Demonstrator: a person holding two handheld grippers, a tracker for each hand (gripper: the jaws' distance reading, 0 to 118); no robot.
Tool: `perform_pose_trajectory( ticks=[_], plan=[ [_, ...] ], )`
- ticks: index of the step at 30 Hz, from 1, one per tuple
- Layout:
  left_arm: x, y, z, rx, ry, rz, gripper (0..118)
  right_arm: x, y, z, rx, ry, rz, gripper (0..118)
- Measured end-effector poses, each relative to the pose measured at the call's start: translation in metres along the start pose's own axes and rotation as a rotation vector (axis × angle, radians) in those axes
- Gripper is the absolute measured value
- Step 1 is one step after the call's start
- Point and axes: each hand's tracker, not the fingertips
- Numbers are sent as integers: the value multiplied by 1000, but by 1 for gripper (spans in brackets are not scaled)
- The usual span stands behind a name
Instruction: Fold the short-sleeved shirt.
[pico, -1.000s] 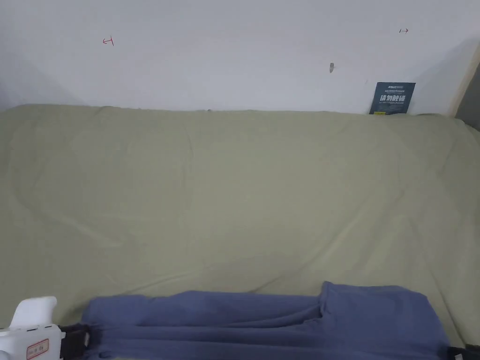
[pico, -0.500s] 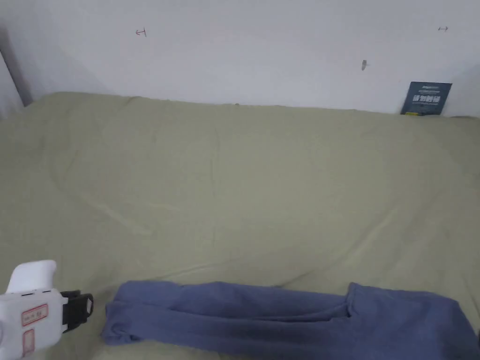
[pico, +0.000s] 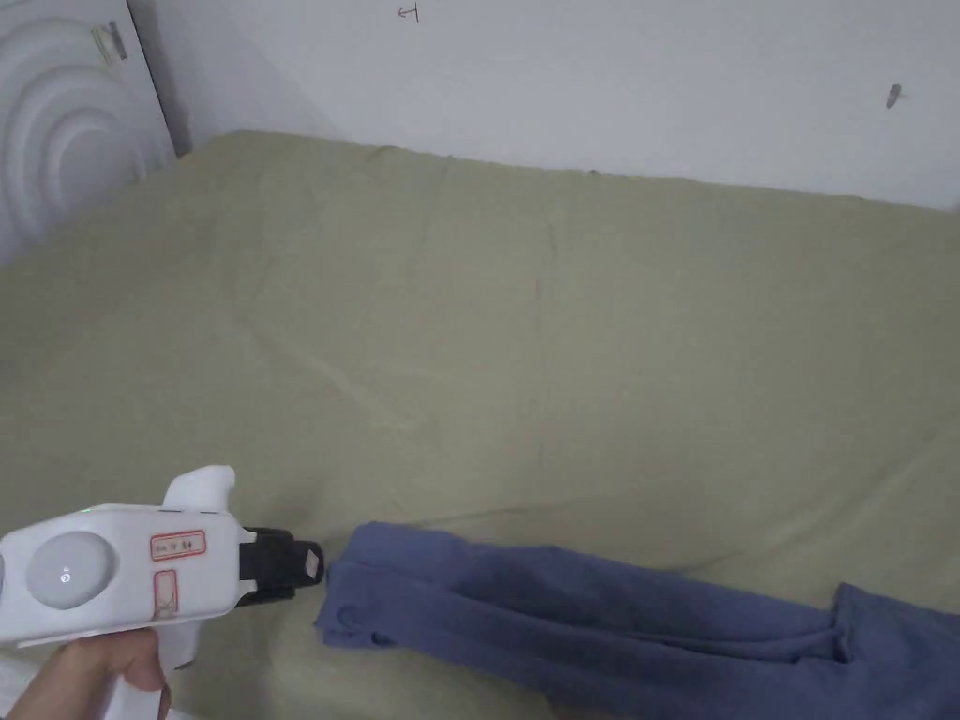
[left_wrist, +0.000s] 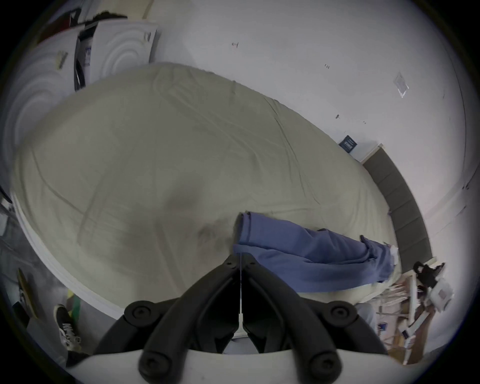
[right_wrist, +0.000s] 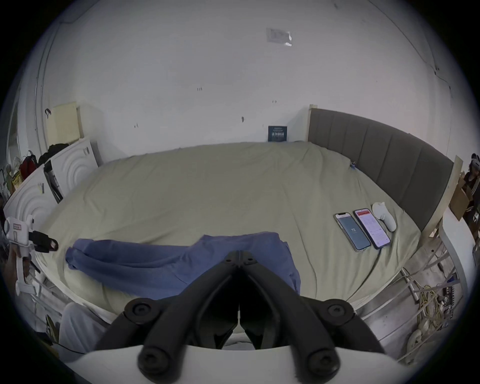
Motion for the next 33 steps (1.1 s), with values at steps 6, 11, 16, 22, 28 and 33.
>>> perform_pose_trajectory(
  ticks=[6,11,16,22,28,33],
  plan=[
    [-15,31,-46,-113,-162,106,113,-22,-4,5,-22,3,48,1],
    [-22,37,-76,-212,-296,135,106,-27,-7,5,-51,-1,42,1],
    [-15,36,-93,-239,-458,184,103,-25,-6,7,-57,-21,39,1],
    [-20,14,-115,-286,-424,217,17,-24,-7,7,-66,-17,33,1],
    [-11,18,-80,-192,-279,92,12,-22,-6,10,-56,5,21,1],
    [-15,32,-52,-136,-215,98,11,-21,-2,16,-29,20,14,1]
  ],
)
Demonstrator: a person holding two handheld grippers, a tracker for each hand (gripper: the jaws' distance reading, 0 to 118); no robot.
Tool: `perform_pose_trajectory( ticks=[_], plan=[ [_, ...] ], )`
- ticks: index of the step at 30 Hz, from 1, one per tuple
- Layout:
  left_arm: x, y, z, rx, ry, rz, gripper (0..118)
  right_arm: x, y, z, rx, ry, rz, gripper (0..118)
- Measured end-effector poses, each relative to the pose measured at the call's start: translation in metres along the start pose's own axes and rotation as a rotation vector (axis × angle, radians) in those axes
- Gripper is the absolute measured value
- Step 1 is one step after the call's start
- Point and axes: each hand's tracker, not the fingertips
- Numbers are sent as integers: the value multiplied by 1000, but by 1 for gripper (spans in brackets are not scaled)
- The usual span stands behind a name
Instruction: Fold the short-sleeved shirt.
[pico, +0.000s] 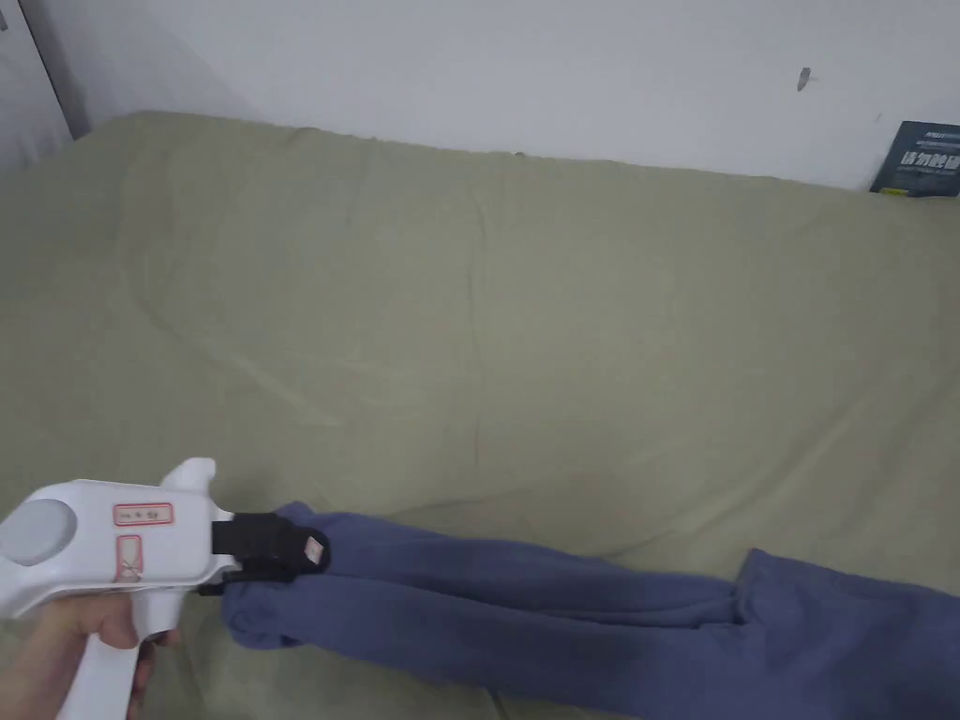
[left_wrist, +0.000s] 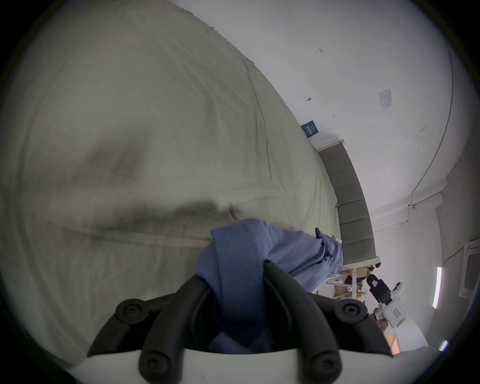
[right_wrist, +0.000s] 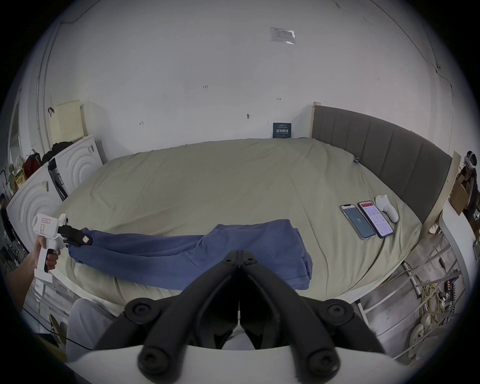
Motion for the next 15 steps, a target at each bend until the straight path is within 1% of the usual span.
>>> perform_pose_trajectory(
  ticks=[4,7,9,11,14,15],
  plan=[
    [-13,5,47,61,40,42,11,1,2,2,19,4,15,1],
    [-22,6,78,110,154,38,11,2,3,1,32,3,25,1],
    [-20,7,81,103,210,47,11,2,2,-1,33,1,37,1],
    [-5,3,76,75,256,9,11,2,1,-3,27,12,30,1],
    [39,-2,69,90,330,-73,11,2,-1,-3,24,17,32,1],
    [56,-4,68,99,332,-105,11,3,-2,-3,24,17,32,1]
  ],
)
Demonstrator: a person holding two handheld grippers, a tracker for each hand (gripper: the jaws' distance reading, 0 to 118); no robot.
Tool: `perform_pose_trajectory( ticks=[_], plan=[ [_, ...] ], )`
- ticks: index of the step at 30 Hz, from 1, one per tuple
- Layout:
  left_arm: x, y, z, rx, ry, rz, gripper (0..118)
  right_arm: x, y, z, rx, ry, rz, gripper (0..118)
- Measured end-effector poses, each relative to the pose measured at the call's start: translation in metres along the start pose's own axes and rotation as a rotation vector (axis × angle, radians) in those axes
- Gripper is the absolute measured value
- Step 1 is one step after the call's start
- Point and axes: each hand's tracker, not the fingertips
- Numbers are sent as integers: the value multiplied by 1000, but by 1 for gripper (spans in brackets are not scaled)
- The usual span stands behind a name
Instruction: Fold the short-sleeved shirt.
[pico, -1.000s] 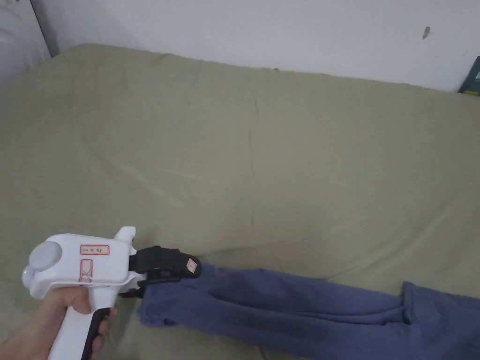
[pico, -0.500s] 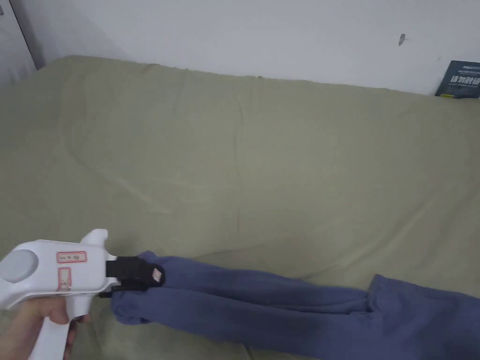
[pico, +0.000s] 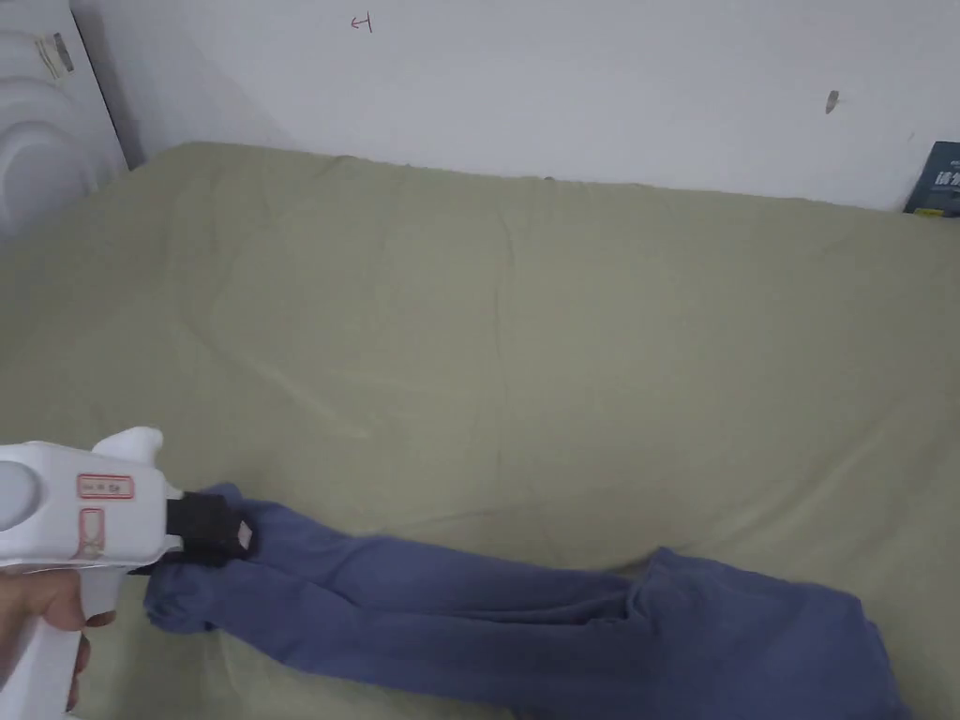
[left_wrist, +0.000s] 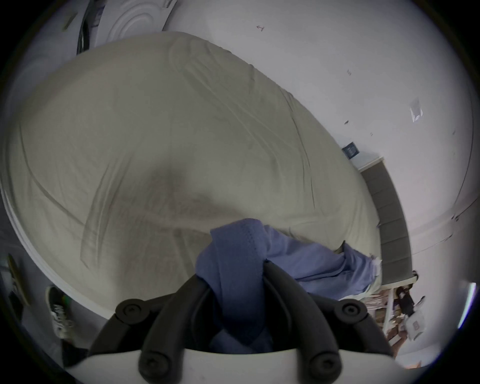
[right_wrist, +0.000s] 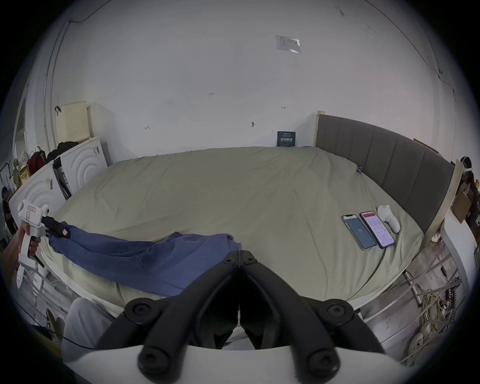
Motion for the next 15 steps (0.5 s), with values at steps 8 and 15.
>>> perform_pose_trajectory(
  ticks=[8,15],
  plan=[
    [139,-16,-8,-9,130,-240,11,10,-8,4,-8,24,-32,1],
    [213,-53,-101,-96,211,-338,18,24,-19,9,-19,34,-70,1]
  ],
)
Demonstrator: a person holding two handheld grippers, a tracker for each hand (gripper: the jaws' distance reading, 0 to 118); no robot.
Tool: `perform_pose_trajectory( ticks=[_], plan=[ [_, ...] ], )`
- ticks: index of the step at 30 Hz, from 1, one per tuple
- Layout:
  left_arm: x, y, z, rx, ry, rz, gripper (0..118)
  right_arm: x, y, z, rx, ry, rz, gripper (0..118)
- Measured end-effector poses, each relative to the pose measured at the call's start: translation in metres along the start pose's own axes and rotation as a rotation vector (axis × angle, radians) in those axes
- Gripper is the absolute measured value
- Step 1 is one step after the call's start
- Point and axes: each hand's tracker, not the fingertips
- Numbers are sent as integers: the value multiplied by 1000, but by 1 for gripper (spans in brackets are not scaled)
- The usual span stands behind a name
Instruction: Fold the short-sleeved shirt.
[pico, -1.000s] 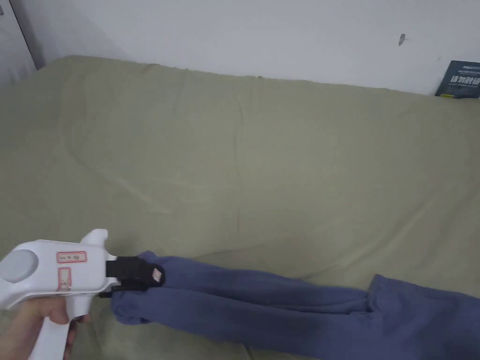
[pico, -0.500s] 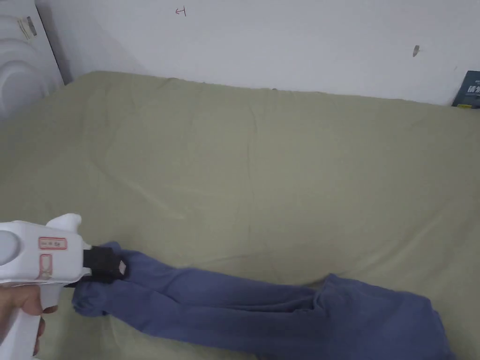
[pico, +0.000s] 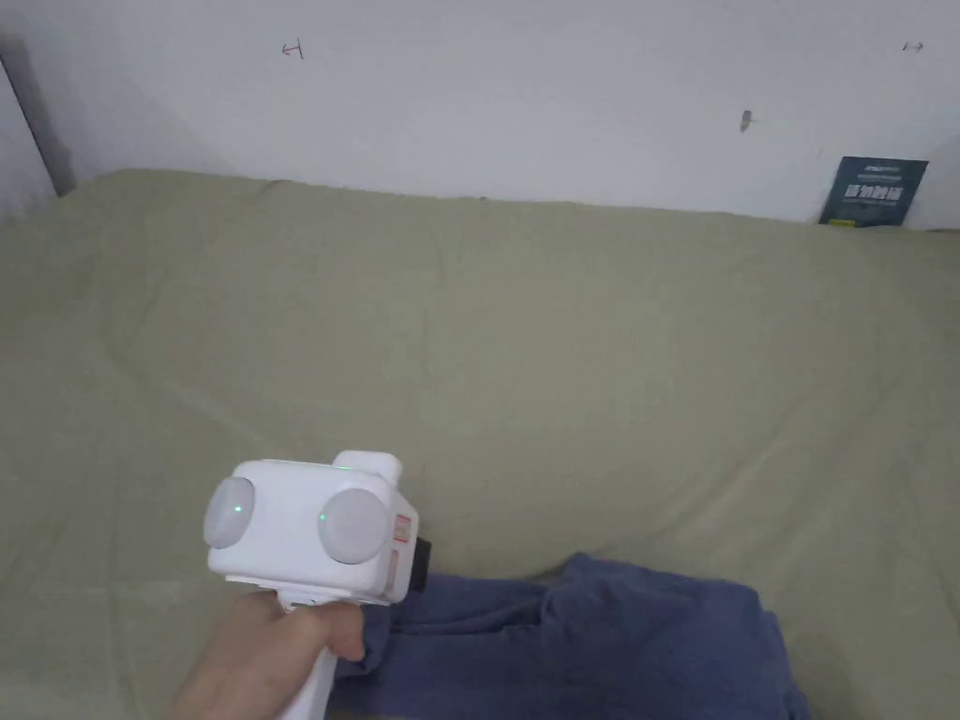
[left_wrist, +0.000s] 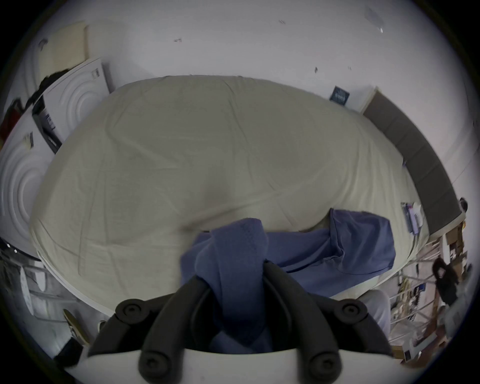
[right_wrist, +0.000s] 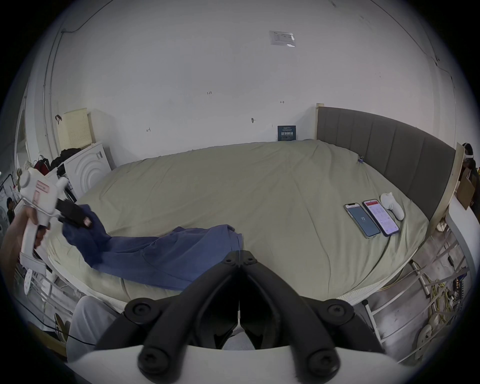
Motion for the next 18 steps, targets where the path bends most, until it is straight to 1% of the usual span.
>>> perform_pose_trajectory(
  ticks=[1,2,3,4,5,6,7,8,9,10,12,14,15,16,17,18],
  plan=[
    [10,0,-12,-13,-1,-6,61,2,-1,0,-3,1,-3,1],
    [23,-3,-24,-5,-9,-9,107,3,-3,0,-8,-2,-6,1],
    [30,-4,-38,-9,-26,-26,117,5,-3,1,-12,-5,-10,1],
    [35,-4,-50,-52,-49,-39,108,8,-4,2,-14,-4,-15,1],
    [41,-9,-55,-31,-99,17,108,10,-5,4,-15,-8,-24,1],
    [44,-12,-51,-44,-91,26,109,12,-5,6,-15,-10,-32,1],
    [44,-15,-50,-76,-111,18,109,14,-5,8,-12,-11,-37,1],
    [41,-18,-44,-73,-153,35,109,16,-5,8,-12,-13,-44,1],
    [33,-21,-35,-66,-196,41,108,17,-4,8,-13,-11,-49,1],
    [18,-4,-9,-45,-224,65,107,17,-4,7,-14,-9,-53,1],
    [-11,-2,18,13,-291,117,107,15,-3,5,-18,2,-57,1],
    [-46,-1,38,85,-341,178,100,10,-3,2,-18,8,-48,1],
    [-61,-2,41,90,-353,178,87,8,-3,1,-20,15,-43,1],
    [-76,-4,41,96,-348,171,36,6,-3,-1,-21,21,-42,1],
    [-87,-4,35,95,-324,153,0,3,-4,-3,-24,29,-44,1],
    [-92,-2,24,86,-318,175,0,1,-4,-5,-31,38,-46,1]
  ],
)
